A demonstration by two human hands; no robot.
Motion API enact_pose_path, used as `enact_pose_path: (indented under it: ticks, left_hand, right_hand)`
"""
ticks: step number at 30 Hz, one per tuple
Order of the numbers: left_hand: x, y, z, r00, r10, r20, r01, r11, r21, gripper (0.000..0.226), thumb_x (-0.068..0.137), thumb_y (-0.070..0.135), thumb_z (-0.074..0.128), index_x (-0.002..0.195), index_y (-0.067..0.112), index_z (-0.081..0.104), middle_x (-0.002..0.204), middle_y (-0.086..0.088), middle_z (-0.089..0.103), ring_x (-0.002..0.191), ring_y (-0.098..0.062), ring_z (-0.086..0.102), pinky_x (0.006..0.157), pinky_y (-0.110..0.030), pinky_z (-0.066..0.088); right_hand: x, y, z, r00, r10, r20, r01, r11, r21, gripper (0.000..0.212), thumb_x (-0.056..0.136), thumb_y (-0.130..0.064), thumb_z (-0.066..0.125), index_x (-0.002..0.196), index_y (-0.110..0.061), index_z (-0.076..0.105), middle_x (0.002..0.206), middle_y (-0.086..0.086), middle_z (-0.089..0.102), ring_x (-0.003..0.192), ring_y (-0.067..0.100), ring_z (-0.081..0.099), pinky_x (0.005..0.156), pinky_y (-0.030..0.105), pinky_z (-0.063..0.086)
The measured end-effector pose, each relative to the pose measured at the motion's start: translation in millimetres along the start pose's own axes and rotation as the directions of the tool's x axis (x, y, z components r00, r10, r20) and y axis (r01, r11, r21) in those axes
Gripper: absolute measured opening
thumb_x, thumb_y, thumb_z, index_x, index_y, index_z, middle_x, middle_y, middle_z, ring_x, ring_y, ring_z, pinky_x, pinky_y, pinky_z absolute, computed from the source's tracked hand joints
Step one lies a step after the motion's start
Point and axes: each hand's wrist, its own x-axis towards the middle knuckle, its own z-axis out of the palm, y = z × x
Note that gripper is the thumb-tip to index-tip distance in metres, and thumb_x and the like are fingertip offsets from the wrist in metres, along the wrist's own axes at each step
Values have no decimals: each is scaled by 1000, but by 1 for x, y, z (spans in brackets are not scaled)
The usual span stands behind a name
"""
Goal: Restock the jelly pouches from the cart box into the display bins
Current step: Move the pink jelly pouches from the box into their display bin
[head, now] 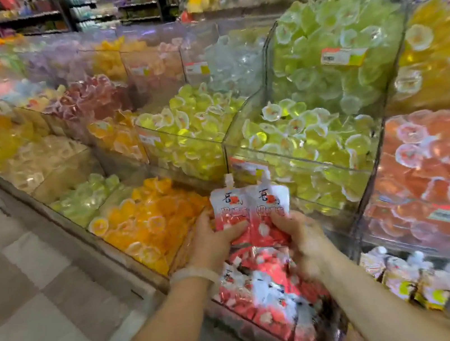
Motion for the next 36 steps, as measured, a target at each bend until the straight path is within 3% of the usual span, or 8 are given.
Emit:
enact_pose_path:
  ticks: [3,7,12,19,23,26,29,36]
  left_hand:
    - [30,-9,19,992,-47,115,37,995,88,44,74,-1,75,107,11,49,93,-12,64,67,-20,62,49,-25,52]
    - [59,-8,22,974,-80,211,29,972,235,47,68,9,82,106,5,54,93,-12,68,80,-25,66,74,-44,55]
    - [86,-16,8,940,-157,303,68,957,283,26,78,-15,64,70,9,62,48,3,65,41,-5,60,38,-19,47]
    - [112,-52,-20,916,-285,283,159,904,398,12,81,-17,60,86,-6,59,62,-13,64,37,-11,60,34,-21,46]
    - [122,-67,-15,922,-324,211,194,860,473,26,71,1,76,93,-9,65,69,-14,69,62,-26,68,68,-47,58]
    - [115,-69,-16,953,-264,145,35,575,818,64,78,24,71,132,7,42,111,-14,64,108,-35,58,93,-38,45]
    - [99,-62,-19,922,-187,338,-299,205,932,73,85,40,62,146,24,25,142,-11,35,131,-30,34,106,-34,33]
    - [93,-68,-14,856,-318,408,-412,57,909,83,78,46,70,147,29,26,144,-15,20,136,-33,28,115,-34,27]
  right_hand:
    - [6,-3,-18,981,-68,-179,73,997,18,6,87,-7,61,83,-11,64,63,2,70,51,13,63,53,26,51]
    - [20,7,-24,910,-95,-402,125,991,47,18,87,-4,61,71,-12,59,52,-2,65,42,7,57,51,23,46]
    - [34,39,-24,745,-82,-662,124,992,16,26,85,2,63,65,-12,54,58,8,59,42,13,51,50,25,45]
    - [28,74,-10,694,18,-720,21,999,45,9,87,1,61,81,-1,55,56,8,52,30,6,47,32,15,38]
    - [34,80,-12,674,26,-738,11,999,44,8,87,-1,62,82,-2,55,46,3,53,31,9,47,33,16,36]
    - [37,84,-15,665,36,-746,1,999,49,16,86,0,63,75,-3,53,44,4,52,31,9,46,33,16,35]
    - [36,91,-23,633,46,-773,-23,999,41,20,85,-2,65,72,-5,50,54,8,51,36,11,47,39,21,39]
    - [30,95,-40,622,93,-778,-58,996,72,14,85,-4,67,77,-3,55,61,11,55,41,16,52,47,28,49]
